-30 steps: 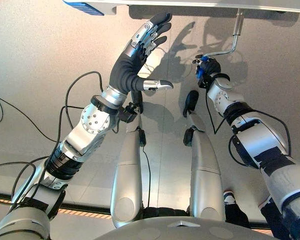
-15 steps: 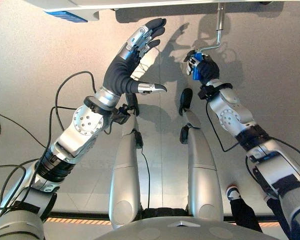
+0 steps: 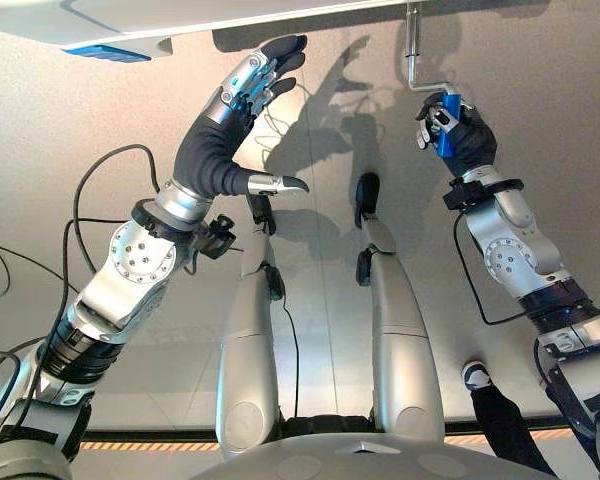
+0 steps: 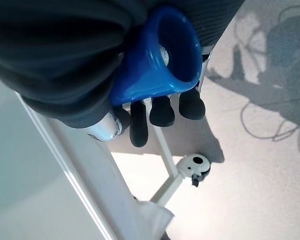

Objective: Raise the hospital bed

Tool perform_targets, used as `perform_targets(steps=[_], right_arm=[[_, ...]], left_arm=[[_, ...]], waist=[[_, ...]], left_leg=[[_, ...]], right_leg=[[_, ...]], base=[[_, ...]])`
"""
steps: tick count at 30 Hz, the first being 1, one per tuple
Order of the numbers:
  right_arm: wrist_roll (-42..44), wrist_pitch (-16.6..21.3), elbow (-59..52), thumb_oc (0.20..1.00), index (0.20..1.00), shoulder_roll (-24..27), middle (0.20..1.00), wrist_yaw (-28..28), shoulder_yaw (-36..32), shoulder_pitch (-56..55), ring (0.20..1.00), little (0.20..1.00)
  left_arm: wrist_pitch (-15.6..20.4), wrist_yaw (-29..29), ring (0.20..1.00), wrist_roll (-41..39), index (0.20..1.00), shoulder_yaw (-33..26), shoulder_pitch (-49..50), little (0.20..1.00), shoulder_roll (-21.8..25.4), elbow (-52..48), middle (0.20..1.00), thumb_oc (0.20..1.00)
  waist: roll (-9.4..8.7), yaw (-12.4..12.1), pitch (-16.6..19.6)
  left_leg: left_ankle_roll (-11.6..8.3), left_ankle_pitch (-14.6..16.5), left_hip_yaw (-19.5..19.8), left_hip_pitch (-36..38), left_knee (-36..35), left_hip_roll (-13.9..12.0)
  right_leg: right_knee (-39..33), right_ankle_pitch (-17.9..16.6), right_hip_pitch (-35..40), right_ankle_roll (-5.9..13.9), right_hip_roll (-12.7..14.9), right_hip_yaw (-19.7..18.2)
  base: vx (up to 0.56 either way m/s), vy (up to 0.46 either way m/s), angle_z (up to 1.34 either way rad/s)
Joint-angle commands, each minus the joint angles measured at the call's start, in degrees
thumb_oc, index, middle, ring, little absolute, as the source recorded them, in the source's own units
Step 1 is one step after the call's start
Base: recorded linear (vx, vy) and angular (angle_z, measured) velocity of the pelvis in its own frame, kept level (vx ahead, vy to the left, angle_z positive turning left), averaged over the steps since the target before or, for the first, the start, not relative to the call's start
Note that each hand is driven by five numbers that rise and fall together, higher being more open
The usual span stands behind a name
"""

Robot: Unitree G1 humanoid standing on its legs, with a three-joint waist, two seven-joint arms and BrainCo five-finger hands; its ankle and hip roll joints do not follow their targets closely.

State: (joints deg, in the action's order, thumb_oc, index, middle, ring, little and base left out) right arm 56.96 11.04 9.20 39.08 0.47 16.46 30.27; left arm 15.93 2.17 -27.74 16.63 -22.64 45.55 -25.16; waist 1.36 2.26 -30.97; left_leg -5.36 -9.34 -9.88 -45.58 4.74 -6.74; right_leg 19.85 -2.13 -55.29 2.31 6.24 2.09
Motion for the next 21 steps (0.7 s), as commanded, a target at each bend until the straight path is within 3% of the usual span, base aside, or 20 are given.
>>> perform_targets(steps=[1,5,8,9,11,12,13,15,16,18,19,21], right_arm=[[0.5,11.8,-1.9,0.200,0.200,2.4,0.200,5.8,-12.3,-1.2,0.200,0.200],[-2.7,12.0,8.4,0.200,0.200,4.4,0.200,11.1,-14.5,2.2,0.200,0.200],[-7.9,9.1,21.5,0.200,0.200,7.8,0.200,14.6,-12.9,7.5,0.200,0.200],[-7.7,9.2,22.0,0.200,0.200,7.9,0.200,14.4,-12.6,8.0,0.200,0.200],[-10.9,4.6,38.6,0.200,0.200,10.9,0.200,14.2,-7.0,14.8,0.200,0.200],[-12.6,0.8,50.0,0.200,0.200,11.7,0.200,12.6,-2.6,19.5,0.200,0.200],[-13.1,-0.7,56.0,0.200,0.200,11.6,0.200,11.4,-0.5,22.7,0.200,0.200],[-14.4,-2.2,60.6,0.200,0.200,11.6,0.200,10.3,1.9,25.3,0.200,0.200],[-15.4,-3.3,63.3,0.200,0.200,11.7,0.200,9.8,2.9,27.0,0.200,0.200],[-18.2,-5.4,67.5,0.200,0.200,10.8,0.200,8.8,5.4,28.6,0.200,0.200],[-19.7,-5.9,68.9,0.200,0.200,10.6,0.200,8.6,6.1,29.7,0.200,0.200],[-22.4,-7.1,70.8,0.200,0.200,9.6,0.200,8.0,7.7,29.8,0.200,0.200]], left_arm=[[4.0,-0.6,1.000,0.8,1.000,-1.6,1.5,1.000,-0.2,-5.5,1.000,1.000],[4.2,-0.4,1.000,-0.5,1.000,-1.6,2.4,1.000,-0.9,-6.7,1.000,1.000],[4.4,-0.7,1.000,-1.9,1.000,-1.1,3.3,1.000,-0.5,-7.9,1.000,1.000],[4.4,-0.7,1.000,-2.0,1.000,-1.2,3.3,1.000,-0.6,-7.9,1.000,1.000],[4.4,-0.7,1.000,-2.7,1.000,1.1,2.9,1.000,-0.2,-8.2,1.000,1.000],[4.3,-0.7,1.000,-3.4,1.000,2.9,2.2,1.000,0.8,-8.2,1.000,1.000],[4.3,-0.7,1.000,-4.0,1.000,3.5,1.3,1.000,0.8,-8.1,1.000,1.000],[4.2,-0.7,1.000,-4.3,1.000,4.2,0.5,1.000,1.0,-7.9,1.000,1.000],[4.2,-0.6,1.000,-4.5,1.000,4.6,-0.5,1.000,1.1,-7.9,1.000,1.000],[4.0,-0.4,1.000,-4.7,1.000,5.7,-1.7,1.000,1.1,-7.8,1.000,1.000],[4.1,-0.2,1.000,-4.6,1.000,6.0,-2.9,1.000,0.9,-7.7,1.000,1.000],[4.1,-0.3,1.000,-4.8,1.000,6.6,-3.6,1.000,0.5,-7.3,1.000,1.000]], waist=[[-1.32,2.4,1.2],[-0.96,2.0,1.2],[-0.58,1.2,1.2],[-0.52,1.3,1.2],[0.02,0.2,1.2],[0.65,-0.6,1.2],[1.15,-0.8,1.2],[1.77,-1.1,1.2],[2.16,-1.5,1.2],[3.22,-2.5,1.2],[3.58,-2.8,1.2],[4.54,-3.6,1.2]], left_leg=[[-1.40,3.2,1.7,3.1,3.1,-1.8],[-1.55,3.3,1.9,2.7,3.0,-1.9],[-1.57,3.4,2.3,1.8,3.2,-1.9],[-1.58,3.4,2.3,1.7,3.2,-1.9],[-1.54,3.7,3.1,0.0,4.1,-1.8],[-1.90,5.3,4.2,0.1,5.0,-1.6],[-1.48,4.0,3.7,-2.2,5.5,-1.6],[-1.70,5.3,4.8,-2.3,6.3,-1.4],[-1.33,4.2,4.3,-3.9,6.4,-1.3],[-1.45,5.9,5.6,-3.9,7.3,-0.9],[-0.89,4.6,5.1,-6.1,7.7,-0.9],[-0.98,6.4,6.5,-6.4,9.2,-0.5]], right_leg=[[-3.4,-1.6,3.6,4.76,-2.1,2.2],[-2.1,-1.1,2.2,4.79,-2.2,2.4],[-0.9,-0.7,1.0,4.74,-2.2,2.6],[-0.8,-0.6,0.8,4.73,-2.2,2.7],[1.0,0.0,-0.8,4.68,-1.8,3.2],[2.5,2.0,-0.7,5.15,-1.5,3.2],[2.6,0.7,-2.6,4.67,-1.3,3.8],[3.8,2.1,-2.5,5.03,-0.9,3.6],[4.0,1.1,-4.0,4.67,-0.6,4.2],[5.6,3.1,-3.7,5.22,-0.2,4.1],[5.6,1.8,-5.5,4.74,0.0,4.7],[7.7,3.8,-5.7,5.19,0.6,4.5]], base=[[0.02,-0.037,0.00],[0.01,-0.021,0.00],[0.00,0.000,0.00],[0.00,0.000,0.00],[0.05,-0.009,0.04],[0.04,-0.029,0.11],[0.03,-0.022,0.14],[0.01,-0.022,0.15],[0.07,-0.002,0.20],[0.02,-0.007,0.20],[0.03,-0.005,0.18],[0.05,0.015,0.21]])
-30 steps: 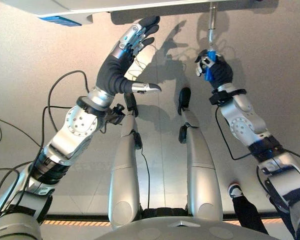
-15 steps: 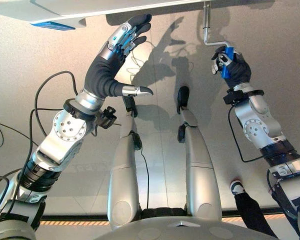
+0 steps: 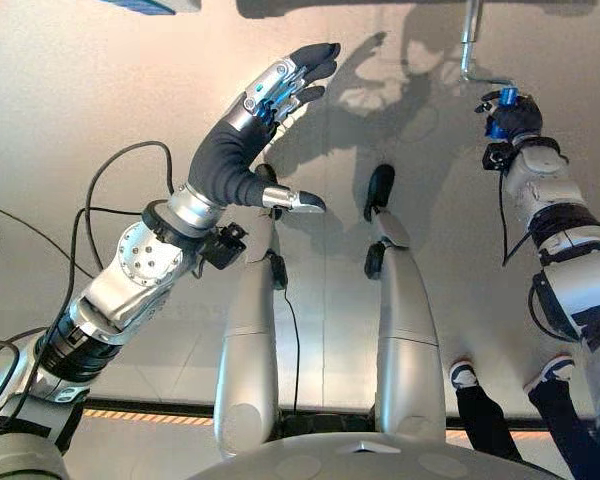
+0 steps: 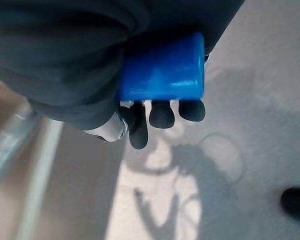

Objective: Raise the hospital bed

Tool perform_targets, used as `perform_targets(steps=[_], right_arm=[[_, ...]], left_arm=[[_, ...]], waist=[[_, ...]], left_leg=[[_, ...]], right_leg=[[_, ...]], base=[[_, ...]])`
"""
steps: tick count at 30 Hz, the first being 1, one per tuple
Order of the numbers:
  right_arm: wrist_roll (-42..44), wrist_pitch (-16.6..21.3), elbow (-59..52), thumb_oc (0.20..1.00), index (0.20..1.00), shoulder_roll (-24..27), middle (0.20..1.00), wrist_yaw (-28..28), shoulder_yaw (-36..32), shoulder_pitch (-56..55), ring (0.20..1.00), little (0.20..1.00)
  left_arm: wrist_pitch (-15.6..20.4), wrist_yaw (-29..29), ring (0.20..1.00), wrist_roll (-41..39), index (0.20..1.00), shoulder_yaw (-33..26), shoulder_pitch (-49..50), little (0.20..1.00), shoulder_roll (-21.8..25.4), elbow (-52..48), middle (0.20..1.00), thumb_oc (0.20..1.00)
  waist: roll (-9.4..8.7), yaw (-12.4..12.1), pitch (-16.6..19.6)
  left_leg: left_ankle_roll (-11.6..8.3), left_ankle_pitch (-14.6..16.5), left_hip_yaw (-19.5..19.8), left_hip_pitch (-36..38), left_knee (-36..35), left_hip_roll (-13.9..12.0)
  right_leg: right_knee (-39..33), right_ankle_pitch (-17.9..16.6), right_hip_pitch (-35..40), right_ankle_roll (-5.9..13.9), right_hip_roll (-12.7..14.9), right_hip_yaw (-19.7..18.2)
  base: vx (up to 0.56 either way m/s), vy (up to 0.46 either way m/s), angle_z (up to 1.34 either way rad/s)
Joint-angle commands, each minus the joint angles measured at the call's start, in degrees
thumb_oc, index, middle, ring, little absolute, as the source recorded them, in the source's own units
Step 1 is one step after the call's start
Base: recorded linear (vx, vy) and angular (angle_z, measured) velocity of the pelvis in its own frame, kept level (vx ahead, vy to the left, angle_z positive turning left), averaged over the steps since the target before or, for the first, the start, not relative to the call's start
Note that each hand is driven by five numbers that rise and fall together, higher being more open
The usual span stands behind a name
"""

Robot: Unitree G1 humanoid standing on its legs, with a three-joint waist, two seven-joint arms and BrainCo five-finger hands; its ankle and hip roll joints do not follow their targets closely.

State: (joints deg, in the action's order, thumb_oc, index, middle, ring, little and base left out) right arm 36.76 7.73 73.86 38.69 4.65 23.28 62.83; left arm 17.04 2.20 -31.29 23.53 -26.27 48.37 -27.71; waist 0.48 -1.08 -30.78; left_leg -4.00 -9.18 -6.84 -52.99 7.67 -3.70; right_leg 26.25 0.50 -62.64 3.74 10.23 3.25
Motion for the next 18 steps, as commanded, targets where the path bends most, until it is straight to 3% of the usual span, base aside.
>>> perform_targets(steps=[1,8,10,11,12,13,14,15,16,17,18], right_arm=[[-4.2,-4.3,6.6,0.200,0.200,9.3,0.200,3.7,1.9,-2.5,0.200,0.200],[-19.6,-6.9,6.1,0.200,0.200,2.1,0.200,2.1,10.2,-0.8,0.200,0.200],[-24.0,-7.4,4.8,0.200,0.200,-1.7,0.200,1.8,13.1,-0.4,0.200,0.200],[-28.3,-7.8,2.0,0.200,0.200,-6.6,0.200,1.3,16.1,0.4,0.200,0.200],[-28.3,-7.8,2.0,0.200,0.200,-6.6,0.200,1.3,16.1,0.4,0.200,0.200],[-30.6,-7.6,-0.3,0.200,0.200,-11.2,0.200,1.3,17.9,1.1,0.200,0.200],[-31.9,-7.6,-1.5,0.200,0.200,-13.1,0.200,1.7,18.6,1.9,0.200,0.200],[-34.1,-7.5,-3.2,0.200,0.200,-15.7,0.200,1.3,20.4,2.1,0.200,0.200],[-35.0,-7.3,-4.6,0.200,0.200,-17.5,0.200,1.1,21.3,1.7,0.200,0.200],[-36.0,-7.3,-5.7,0.200,0.200,-19.3,0.200,1.3,21.8,2.3,0.200,0.200],[-37.0,-7.3,-6.5,0.200,0.200,-21.0,0.200,1.0,22.7,2.0,0.200,0.200]], left_arm=[[3.1,-0.1,1.000,-1.0,1.000,-0.1,-0.8,1.000,-2.5,-4.6,1.000,1.000],[3.1,1.0,1.000,-0.5,1.000,-0.4,-3.0,1.000,-5.0,-3.1,1.000,1.000],[3.0,1.4,1.000,0.0,1.000,-0.6,-3.5,1.000,-6.6,-2.4,1.000,1.000],[3.1,1.8,1.000,0.7,1.000,-1.3,-3.0,1.000,-7.8,-2.1,1.000,1.000],[3.1,1.8,1.000,0.7,1.000,-1.3,-2.9,1.000,-7.8,-2.1,1.000,1.000],[2.9,2.6,1.000,1.3,1.000,-1.6,-2.4,1.000,-9.3,-1.7,1.000,1.000],[2.8,3.1,1.000,1.8,1.000,-2.3,-2.7,1.000,-9.6,-1.8,1.000,1.000],[2.8,3.5,1.000,1.8,1.000,-2.7,-2.4,1.000,-9.9,-1.8,1.000,1.000],[3.0,3.8,1.000,1.9,1.000,-2.6,-1.6,1.000,-10.3,-1.7,1.000,1.000],[3.1,4.2,1.000,2.1,1.000,-3.5,-1.7,1.000,-10.4,-1.8,1.000,1.000],[3.2,4.5,1.000,2.1,1.000,-3.3,-1.1,1.000,-10.8,-1.7,1.000,1.000]], waist=[[5.95,-0.7,1.0],[7.75,-2.6,1.0],[7.85,-3.0,1.0],[7.64,-2.9,1.0],[7.60,-2.9,1.0],[7.46,-2.8,1.0],[7.42,-2.8,1.0],[7.31,-2.9,1.0],[7.26,-2.8,1.0],[7.13,-2.6,1.0],[7.15,-2.8,1.0]], left_leg=[[-2.23,6.4,3.6,0.1,7.1,-3.3],[-1.57,7.6,4.2,-3.5,9.8,-2.6],[-1.35,7.8,4.1,-4.2,10.4,-2.5],[-1.18,8.0,4.0,-4.4,10.6,-2.6],[-1.18,8.0,3.9,-4.4,10.6,-2.6],[-1.10,8.1,3.8,-4.4,10.6,-2.6],[-0.66,6.3,3.3,-6.1,10.1,-2.8],[-0.71,6.3,3.3,-6.0,9.8,-2.7],[-1.16,8.0,3.8,-4.3,10.1,-2.5],[-0.81,6.3,3.2,-5.6,9.6,-2.6],[-1.25,7.9,3.9,-4.0,9.8,-2.4]], right_leg=[[2.1,1.3,0.9,3.79,-3.3,3.3],[4.7,2.4,-1.6,3.53,-2.6,3.6],[4.9,2.3,-2.0,3.48,-2.5,3.6],[5.1,2.3,-2.3,3.27,-2.7,3.6],[5.1,2.3,-2.3,3.27,-2.7,3.5],[5.3,2.4,-2.5,3.06,-2.9,3.4],[4.3,0.6,-4.0,2.42,-3.0,3.9],[4.1,0.7,-3.9,2.35,-3.1,3.7],[4.6,2.3,-2.4,2.92,-3.1,3.2],[3.7,0.6,-3.4,2.40,-3.2,3.7],[4.3,2.2,-2.1,2.95,-3.2,3.2]], base=[[0.00,0.011,0.21],[0.02,0.026,0.09],[0.01,0.026,-0.01],[0.02,0.037,-0.03],[0.03,0.052,-0.06],[-0.04,0.020,-0.07],[-0.03,0.022,-0.11],[0.00,0.019,-0.10],[0.01,0.016,-0.11],[0.06,0.026,-0.09],[-0.05,0.001,-0.11]])
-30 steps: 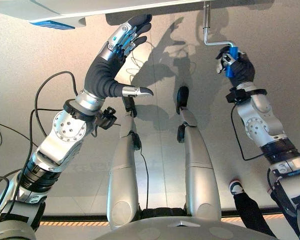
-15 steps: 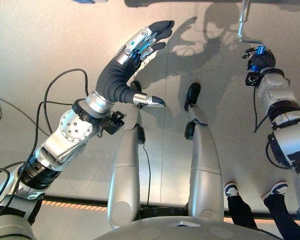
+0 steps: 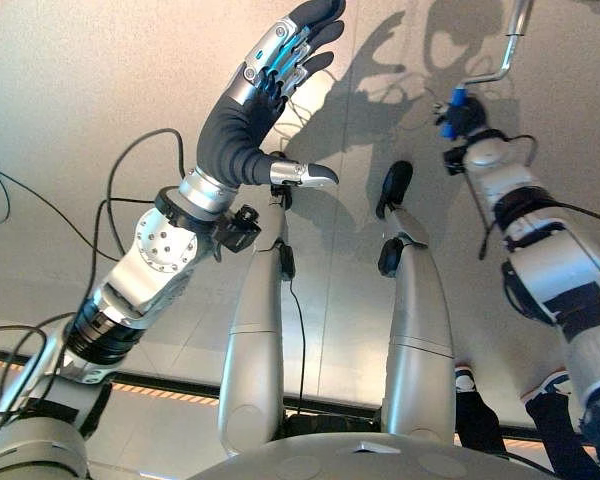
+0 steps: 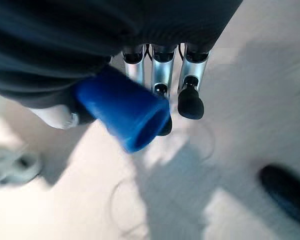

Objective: Raise the hospital bed

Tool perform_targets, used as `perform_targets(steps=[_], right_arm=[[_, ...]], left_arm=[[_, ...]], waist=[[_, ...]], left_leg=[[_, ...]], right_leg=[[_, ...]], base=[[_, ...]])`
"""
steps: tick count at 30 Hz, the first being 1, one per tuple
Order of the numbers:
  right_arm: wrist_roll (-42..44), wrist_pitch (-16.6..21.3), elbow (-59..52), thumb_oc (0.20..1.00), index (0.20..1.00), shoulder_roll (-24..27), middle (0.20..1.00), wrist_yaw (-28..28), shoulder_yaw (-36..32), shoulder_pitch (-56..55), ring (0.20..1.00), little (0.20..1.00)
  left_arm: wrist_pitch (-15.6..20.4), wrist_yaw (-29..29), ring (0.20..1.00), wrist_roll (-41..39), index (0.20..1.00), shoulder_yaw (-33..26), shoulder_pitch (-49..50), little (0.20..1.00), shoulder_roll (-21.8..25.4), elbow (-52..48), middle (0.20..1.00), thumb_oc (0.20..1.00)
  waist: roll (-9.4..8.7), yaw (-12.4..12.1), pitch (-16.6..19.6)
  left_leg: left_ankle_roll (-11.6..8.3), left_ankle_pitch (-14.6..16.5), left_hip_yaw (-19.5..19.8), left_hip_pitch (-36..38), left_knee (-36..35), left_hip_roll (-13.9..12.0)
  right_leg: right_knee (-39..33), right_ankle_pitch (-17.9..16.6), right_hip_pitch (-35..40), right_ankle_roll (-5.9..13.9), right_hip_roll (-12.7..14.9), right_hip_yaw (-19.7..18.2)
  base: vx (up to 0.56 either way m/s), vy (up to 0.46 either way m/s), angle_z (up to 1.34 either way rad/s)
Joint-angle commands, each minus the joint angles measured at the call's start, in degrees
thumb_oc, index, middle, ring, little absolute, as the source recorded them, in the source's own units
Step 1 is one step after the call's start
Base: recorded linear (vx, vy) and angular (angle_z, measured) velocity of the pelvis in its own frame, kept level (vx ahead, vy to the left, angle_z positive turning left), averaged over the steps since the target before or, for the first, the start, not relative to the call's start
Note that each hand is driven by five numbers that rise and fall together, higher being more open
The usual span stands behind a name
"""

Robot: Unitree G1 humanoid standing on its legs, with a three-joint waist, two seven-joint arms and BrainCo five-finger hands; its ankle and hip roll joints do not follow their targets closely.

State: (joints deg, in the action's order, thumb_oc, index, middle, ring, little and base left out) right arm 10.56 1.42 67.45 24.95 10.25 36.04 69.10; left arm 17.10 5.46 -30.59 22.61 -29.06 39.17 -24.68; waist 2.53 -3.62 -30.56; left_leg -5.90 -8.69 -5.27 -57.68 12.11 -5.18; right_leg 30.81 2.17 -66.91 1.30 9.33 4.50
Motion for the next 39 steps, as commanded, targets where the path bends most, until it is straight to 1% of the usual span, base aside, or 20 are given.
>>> perform_targets(steps=[1,3,4,8,9,12,13,14,15,16,18,19,21,24,25,26,27,29,35,39], right_arm=[[-12.7,-1.0,-1.3,0.200,0.200,-9.1,0.200,-4.9,11.3,-3.4,0.200,0.200],[-13.1,-0.1,-4.8,0.200,0.200,-10.9,0.200,-4.5,11.9,-4.0,0.200,0.200],[-14.4,0.2,-8.3,0.200,0.200,-11.7,0.200,-5.1,13.2,-3.4,0.200,0.200],[-10.9,3.8,-24.9,0.200,0.200,-10.0,0.200,-5.4,13.7,-3.6,0.200,0.200],[-10.9,3.7,-25.2,0.200,0.200,-9.8,0.200,-5.4,13.7,-3.7,0.200,0.200],[-3.0,8.1,-44.0,0.200,0.200,-3.0,0.200,-5.3,10.6,-6.0,0.200,0.200],[-2.9,8.0,-44.4,0.200,0.200,-2.8,0.200,-5.4,10.5,-6.2,0.200,0.200],[1.2,10.4,-52.4,0.200,0.200,2.4,0.200,-4.6,7.6,-8.8,0.200,0.200],[1.2,10.4,-52.5,0.200,0.200,2.4,0.200,-4.6,7.6,-8.8,0.200,0.200],[5.3,12.9,-60.5,0.200,0.200,8.1,0.200,-4.0,3.8,-12.4,0.200,0.200],[5.9,13.7,-63.5,0.200,0.200,10.7,0.200,-3.4,1.8,-14.4,0.200,0.200],[9.6,15.8,-68.9,0.200,0.200,15.0,0.200,-3.5,-2.9,-18.8,0.200,0.200],[12.4,18.1,-73.7,0.200,0.200,18.3,0.200,-2.9,-8.9,-24.5,0.200,0.200],[16.1,20.6,-77.0,0.200,0.200,20.5,0.200,-2.2,-18.3,-32.7,0.200,0.200],[16.2,20.5,-77.3,0.200,0.200,20.6,0.200,-2.3,-18.6,-33.1,0.200,0.200],[16.4,21.7,-78.8,0.200,0.200,20.9,0.200,-1.1,-24.2,-37.3,0.200,0.200],[16.4,21.7,-78.8,0.200,0.200,20.9,0.200,-1.1,-24.3,-37.3,0.200,0.200],[17.1,23.5,-78.9,0.200,0.200,19.3,0.200,1.1,-31.9,-42.5,0.200,0.200],[15.9,23.4,-71.0,0.200,0.200,17.2,0.200,6.2,-38.0,-45.9,0.200,0.200],[13.8,21.9,-56.2,0.200,0.200,18.3,0.200,11.9,-39.8,-43.7,0.200,0.200]], left_arm=[[3.3,1.6,1.000,1.5,1.000,-3.1,1.8,1.000,-1.8,-4.9,1.000,1.000],[3.5,1.9,1.000,1.8,1.000,-3.2,2.4,1.000,-1.7,-4.6,1.000,1.000],[3.6,2.0,1.000,1.8,1.000,-3.8,2.3,1.000,-1.5,-4.7,1.000,1.000],[4.5,1.8,1.000,1.6,1.000,-4.7,2.9,1.000,0.1,-4.9,1.000,1.000],[4.5,1.7,1.000,1.5,1.000,-4.7,3.0,1.000,0.1,-4.9,1.000,1.000],[5.3,1.9,1.000,2.1,1.000,-6.0,4.1,1.000,3.2,-5.6,1.000,1.000],[5.3,1.9,1.000,2.1,1.000,-6.0,4.1,1.000,3.2,-5.6,1.000,1.000],[5.7,1.9,1.000,2.6,1.000,-6.2,4.9,1.000,4.7,-6.1,1.000,1.000],[5.7,1.9,1.000,2.6,1.000,-6.2,4.9,1.000,4.7,-6.1,1.000,1.000],[5.9,2.0,1.000,3.5,1.000,-6.5,5.5,1.000,6.1,-6.5,1.000,1.000],[6.0,2.2,1.000,4.1,1.000,-6.8,5.6,1.000,6.9,-6.7,1.000,1.000],[6.4,1.5,1.000,4.0,1.000,-7.7,6.8,1.000,8.0,-7.3,1.000,1.000],[6.8,1.1,1.000,3.7,1.000,-9.1,8.6,1.000,8.9,-8.3,1.000,1.000],[7.2,-0.1,1.000,2.7,1.000,-12.0,12.1,1.000,9.6,-9.3,1.000,1.000],[7.2,-0.1,1.000,2.7,1.000,-12.0,12.2,1.000,9.6,-9.4,1.000,1.000],[7.4,-1.1,1.000,1.7,1.000,-13.8,13.9,1.000,9.8,-9.9,1.000,1.000],[7.4,-1.1,1.000,1.7,1.000,-13.8,13.9,1.000,9.8,-9.9,1.000,1.000],[7.5,-2.7,1.000,0.5,1.000,-15.7,15.7,1.000,9.2,-10.6,1.000,1.000],[7.4,-4.6,1.000,-1.2,1.000,-16.9,15.9,1.000,8.3,-11.2,1.000,1.000],[7.6,-5.6,1.000,-2.6,1.000,-17.0,15.9,1.000,7.8,-11.6,1.000,1.000]], waist=[[5.06,-0.1,0.8],[4.96,0.0,0.8],[4.82,0.0,0.8],[3.71,0.5,0.8],[3.72,0.5,0.8],[2.13,1.6,0.8],[2.14,1.6,0.8],[1.46,2.3,0.8],[1.47,2.3,0.8],[0.87,3.1,0.8],[0.65,3.4,0.8],[0.33,4.1,0.8],[0.02,4.7,0.8],[-0.46,5.7,0.8],[-0.50,5.6,0.8],[-0.68,6.1,0.8],[-0.68,6.0,0.8],[-0.94,6.9,0.8],[-1.40,7.5,0.8],[-1.30,7.0,0.8]], left_leg=[[0.96,5.7,1.7,-0.5,4.7,-1.1],[0.46,7.2,2.2,1.2,5.0,-0.9],[0.76,5.5,1.7,-0.2,4.6,-1.1],[0.52,5.2,1.8,1.0,3.9,-1.1],[0.52,5.2,1.7,1.1,3.8,-1.1],[0.58,5.1,1.6,1.9,3.4,-1.0],[0.59,5.1,1.6,1.9,3.3,-1.0],[0.55,5.0,1.5,2.3,3.2,-1.0],[0.55,5.0,1.5,2.3,3.2,-1.0],[0.55,5.0,1.4,2.7,3.0,-1.0],[0.53,5.0,1.3,2.9,2.9,-1.0],[0.53,5.0,1.1,3.3,2.8,-1.0],[0.49,5.0,1.1,3.6,2.6,-1.0],[0.49,4.9,1.1,4.7,1.7,-0.9],[0.50,4.9,1.1,4.8,1.7,-0.9],[0.44,5.1,0.9,5.0,1.9,-1.0],[0.44,5.1,0.9,5.0,1.9,-1.0],[0.35,5.5,0.6,5.7,2.1,-1.0],[0.39,5.8,0.6,6.9,1.6,-1.0],[0.44,5.8,0.6,7.3,1.2,-0.9]], right_leg=[[-1.2,-1.1,1.1,4.88,-2.3,2.5],[-0.9,0.4,2.8,5.40,-2.2,2.1],[-1.9,-1.5,1.7,4.86,-2.2,2.6],[-3.0,-1.8,3.2,4.97,-2.4,2.7],[-3.1,-1.8,3.3,4.97,-2.4,2.7],[-3.8,-2.2,4.1,5.10,-2.5,2.6],[-3.8,-2.2,4.1,5.11,-2.5,2.6],[-4.2,-2.3,4.5,5.20,-2.6,2.4],[-4.2,-2.3,4.6,5.20,-2.6,2.4],[-4.7,-2.5,5.1,5.30,-2.7,2.3],[-5.0,-2.6,5.5,5.36,-2.7,2.2],[-5.2,-2.7,5.8,5.53,-2.7,2.2],[-5.6,-2.8,6.1,5.65,-2.8,2.1],[-6.3,-2.9,7.0,5.94,-3.0,2.0],[-6.3,-2.9,7.1,5.95,-3.0,2.0],[-6.2,-2.8,7.3,5.99,-3.0,1.8],[-6.2,-2.8,7.3,6.00,-3.0,1.8],[-6.4,-2.8,7.9,5.99,-3.2,1.6],[-7.8,-3.0,9.4,6.10,-3.3,1.3],[-8.6,-3.3,10.0,6.13,-3.5,1.1]], base=[[0.00,0.017,-0.08],[0.00,0.010,-0.06],[0.00,-0.014,-0.05],[-0.01,-0.006,0.00],[0.00,-0.013,-0.05],[0.00,-0.011,-0.04],[0.00,0.000,0.00],[0.00,0.000,0.00],[0.00,0.000,0.00],[-0.01,0.005,0.04],[0.00,0.003,0.02],[0.00,0.000,0.00],[0.00,-0.010,0.03],[0.00,0.000,0.01],[0.00,0.000,0.00],[0.00,0.000,0.00],[0.00,0.000,0.00],[0.00,0.000,0.00],[0.00,0.000,0.00],[0.00,0.000,0.00]])
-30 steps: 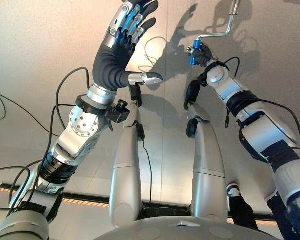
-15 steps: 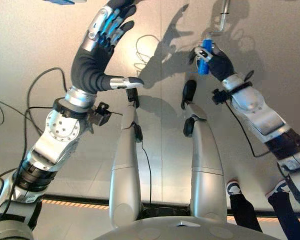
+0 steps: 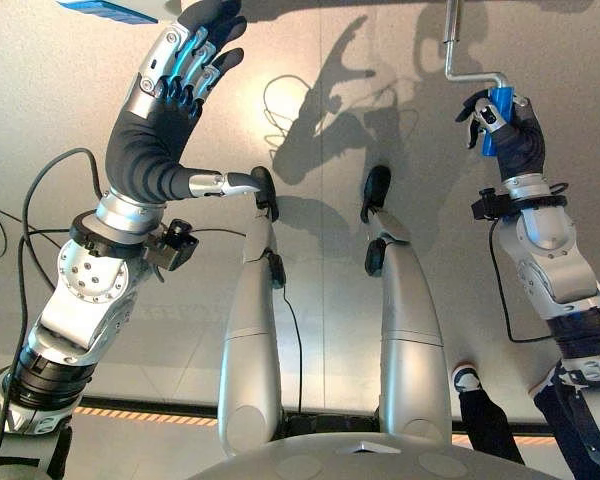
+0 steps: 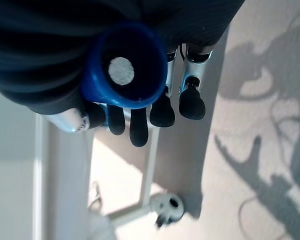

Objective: Raise the hospital bed

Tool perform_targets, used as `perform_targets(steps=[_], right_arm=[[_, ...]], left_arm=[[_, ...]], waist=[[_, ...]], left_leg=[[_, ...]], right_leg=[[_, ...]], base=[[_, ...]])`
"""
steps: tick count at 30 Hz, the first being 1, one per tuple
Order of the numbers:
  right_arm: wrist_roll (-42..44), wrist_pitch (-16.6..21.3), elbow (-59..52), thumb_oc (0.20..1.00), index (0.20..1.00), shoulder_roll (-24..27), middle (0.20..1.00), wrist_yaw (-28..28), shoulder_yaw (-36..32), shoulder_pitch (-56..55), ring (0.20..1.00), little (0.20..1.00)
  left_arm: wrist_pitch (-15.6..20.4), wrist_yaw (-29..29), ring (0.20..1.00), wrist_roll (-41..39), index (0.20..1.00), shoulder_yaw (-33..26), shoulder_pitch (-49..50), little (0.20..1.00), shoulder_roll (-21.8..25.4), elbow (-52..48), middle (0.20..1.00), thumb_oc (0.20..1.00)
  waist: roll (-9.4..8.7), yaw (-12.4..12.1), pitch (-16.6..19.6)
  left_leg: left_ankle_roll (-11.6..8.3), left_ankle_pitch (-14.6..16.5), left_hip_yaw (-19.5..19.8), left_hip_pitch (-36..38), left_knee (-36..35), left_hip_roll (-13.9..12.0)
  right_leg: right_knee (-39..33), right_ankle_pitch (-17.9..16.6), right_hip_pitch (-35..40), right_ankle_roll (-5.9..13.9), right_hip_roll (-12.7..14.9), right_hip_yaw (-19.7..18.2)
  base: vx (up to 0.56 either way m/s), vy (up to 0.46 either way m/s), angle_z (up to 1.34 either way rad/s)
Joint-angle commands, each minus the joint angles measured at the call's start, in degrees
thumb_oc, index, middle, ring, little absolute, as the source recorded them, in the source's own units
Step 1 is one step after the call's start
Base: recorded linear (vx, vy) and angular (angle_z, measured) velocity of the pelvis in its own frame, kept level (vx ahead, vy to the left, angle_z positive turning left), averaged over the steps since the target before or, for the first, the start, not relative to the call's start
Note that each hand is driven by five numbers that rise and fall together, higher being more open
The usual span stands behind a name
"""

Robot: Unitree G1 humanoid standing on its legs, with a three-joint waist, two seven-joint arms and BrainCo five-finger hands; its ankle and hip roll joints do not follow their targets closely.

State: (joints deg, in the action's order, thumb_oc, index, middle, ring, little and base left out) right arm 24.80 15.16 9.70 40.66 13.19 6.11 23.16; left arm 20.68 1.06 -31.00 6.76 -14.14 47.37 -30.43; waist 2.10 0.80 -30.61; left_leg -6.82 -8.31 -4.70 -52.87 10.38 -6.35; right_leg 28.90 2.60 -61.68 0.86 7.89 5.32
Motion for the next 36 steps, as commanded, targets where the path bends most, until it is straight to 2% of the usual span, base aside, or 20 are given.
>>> perform_targets(steps=[1,5,9,12,13,15,19,22,23,24,25,26,27,30,31,36], right_arm=[[-0.5,7.3,5.5,0.200,0.200,3.1,0.200,9.9,-9.9,2.8,0.200,0.200],[0.1,4.1,24.7,0.200,0.200,6.6,0.200,11.2,-6.4,8.6,0.200,0.200],[2.6,-0.1,43.4,0.200,0.200,9.7,0.200,6.2,3.6,18.5,0.200,0.200],[1.0,-4.5,56.9,0.200,0.200,9.5,0.200,0.9,12.9,27.0,0.200,0.200],[1.1,-4.4,57.5,0.200,0.200,9.6,0.200,0.7,13.3,27.6,0.200,0.200],[-2.4,-7.7,64.0,0.200,0.200,7.5,0.200,-3.0,19.7,33.0,0.200,0.200],[-9.4,-10.2,67.7,0.200,0.200,3.2,0.200,-4.5,25.9,37.4,0.200,0.200],[-14.2,-11.6,67.6,0.200,0.200,-1.2,0.200,-5.1,29.2,38.7,0.200,0.200],[-14.2,-11.6,67.6,0.200,0.200,-1.2,0.200,-5.1,29.3,38.7,0.200,0.200],[-16.6,-12.3,66.9,0.200,0.200,-4.8,0.200,-5.5,30.8,39.3,0.200,0.200],[-16.6,-12.3,66.9,0.200,0.200,-4.8,0.200,-5.5,30.8,39.3,0.200,0.200],[-18.6,-13.0,65.5,0.200,0.200,-10.1,0.200,-5.3,32.3,39.5,0.200,0.200],[-18.6,-13.1,65.5,0.200,0.200,-10.2,0.200,-5.3,32.3,39.5,0.200,0.200],[-24.5,-14.2,62.6,0.200,0.200,-21.0,0.200,-5.9,35.7,39.2,0.200,0.200],[-24.5,-14.2,62.6,0.200,0.200,-21.0,0.200,-5.9,35.8,39.2,0.200,0.200],[-30.4,-14.7,57.9,0.200,0.200,-28.3,0.200,-6.7,39.8,38.2,0.200,0.200]], left_arm=[[4.0,-1.4,1.000,-2.5,1.000,-0.9,1.0,1.000,-0.2,-5.9,1.000,1.000],[3.7,-1.6,1.000,-3.2,1.000,1.1,0.1,1.000,0.7,-6.1,1.000,1.000],[3.4,-1.5,1.000,-3.3,1.000,4.9,-2.6,1.000,2.9,-5.6,1.000,1.000],[3.1,-1.4,1.000,-3.5,1.000,8.6,-6.2,1.000,4.0,-4.9,1.000,1.000],[3.1,-1.4,1.000,-3.5,1.000,8.5,-6.3,1.000,3.9,-4.7,1.000,1.000],[2.7,-1.4,1.000,-3.5,1.000,10.9,-8.9,1.000,3.7,-4.1,1.000,1.000],[2.3,-1.4,1.000,-3.2,1.000,12.9,-11.8,1.000,1.9,-2.9,1.000,1.000],[1.9,-0.9,1.000,-2.6,1.000,13.3,-13.1,1.000,-0.4,-2.2,1.000,1.000],[1.9,-0.9,1.000,-2.5,1.000,13.3,-13.1,1.000,-0.4,-2.2,1.000,1.000],[1.4,-0.6,1.000,-2.2,1.000,13.7,-13.8,1.000,-2.4,-1.4,1.000,1.000],[1.4,-0.6,1.000,-2.2,1.000,13.7,-13.8,1.000,-2.4,-1.4,1.000,1.000],[1.0,0.2,1.000,-1.2,1.000,13.8,-14.3,1.000,-4.4,-0.8,1.000,1.000],[1.0,0.2,1.000,-1.2,1.000,13.8,-14.2,1.000,-4.4,-0.8,1.000,1.000],[0.0,2.2,1.000,-0.2,1.000,12.9,-13.4,1.000,-8.2,-0.2,1.000,1.000],[0.0,2.3,1.000,-0.2,1.000,12.8,-13.3,1.000,-8.1,-0.2,1.000,1.000],[-0.2,3.9,1.000,0.4,1.000,11.1,-11.9,1.000,-9.3,-0.4,1.000,1.000]], waist=[[-0.90,2.4,0.8],[-0.55,1.7,0.8],[0.06,0.5,0.8],[0.97,-0.6,0.8],[1.07,-0.5,0.8],[2.11,-1.6,0.8],[3.56,-3.3,0.8],[4.13,-4.0,0.8],[4.16,-3.9,0.8],[4.36,-4.4,0.8],[4.36,-4.4,0.8],[4.43,-4.6,0.8],[4.38,-4.6,0.8],[4.28,-4.8,0.8],[4.25,-4.8,0.8],[4.14,-4.8,0.8]], left_leg=[[1.33,5.4,0.1,2.5,3.0,0.3],[1.17,5.5,0.2,2.0,3.1,0.3],[1.04,5.2,0.1,1.3,3.0,0.2],[1.03,5.0,0.2,0.8,3.3,0.2],[1.02,5.0,0.2,0.6,3.3,0.2],[1.11,4.8,0.4,0.1,3.7,0.3],[1.37,4.7,0.8,-0.2,3.6,0.6],[1.51,4.6,1.0,-0.7,3.9,0.8],[1.51,4.7,1.0,-0.7,3.9,0.8],[1.62,4.7,1.1,-1.0,4.0,0.8],[1.62,4.7,1.1,-1.0,4.0,0.8],[1.74,4.7,1.2,-1.1,4.0,0.9],[1.74,4.7,1.2,-1.1,4.0,0.9],[1.98,4.9,1.2,-1.5,4.0,1.1],[1.98,4.9,1.2,-1.5,4.0,1.1],[2.04,5.1,1.2,-1.2,3.7,1.3]], right_leg=[[-6.8,-3.8,4.9,6.56,-2.0,0.4],[-6.9,-3.9,4.8,6.46,-2.0,0.5],[-7.2,-4.2,4.2,6.43,-1.8,0.7],[-7.1,-4.3,3.8,6.37,-1.7,1.0],[-7.1,-4.3,3.7,6.36,-1.7,1.0],[-6.9,-4.3,3.3,6.29,-1.5,1.2],[-6.7,-4.2,3.1,6.27,-1.3,1.5],[-6.5,-4.1,2.8,6.19,-1.3,1.7],[-6.5,-4.1,2.8,6.19,-1.3,1.7],[-6.4,-4.0,2.7,6.22,-1.3,1.8],[-6.4,-4.0,2.7,6.22,-1.3,1.8],[-6.4,-4.0,2.4,6.24,-1.3,1.9],[-6.4,-4.0,2.4,6.24,-1.3,1.9],[-6.5,-4.1,2.3,6.09,-1.2,2.1],[-6.5,-4.1,2.3,6.09,-1.2,2.1],[-6.8,-4.1,2.7,6.07,-1.2,2.0]], base=[[0.00,0.000,0.00],[0.00,0.000,0.00],[0.00,0.000,0.00],[0.00,0.000,0.00],[0.00,0.011,-0.04],[0.00,0.000,0.00],[0.00,-0.001,-0.03],[0.00,0.000,0.00],[0.00,0.000,0.00],[0.00,0.000,0.00],[0.00,0.000,0.00],[0.00,0.000,0.00],[0.00,0.000,0.00],[0.00,0.000,0.00],[0.02,0.023,-0.05],[0.01,0.009,0.01]])
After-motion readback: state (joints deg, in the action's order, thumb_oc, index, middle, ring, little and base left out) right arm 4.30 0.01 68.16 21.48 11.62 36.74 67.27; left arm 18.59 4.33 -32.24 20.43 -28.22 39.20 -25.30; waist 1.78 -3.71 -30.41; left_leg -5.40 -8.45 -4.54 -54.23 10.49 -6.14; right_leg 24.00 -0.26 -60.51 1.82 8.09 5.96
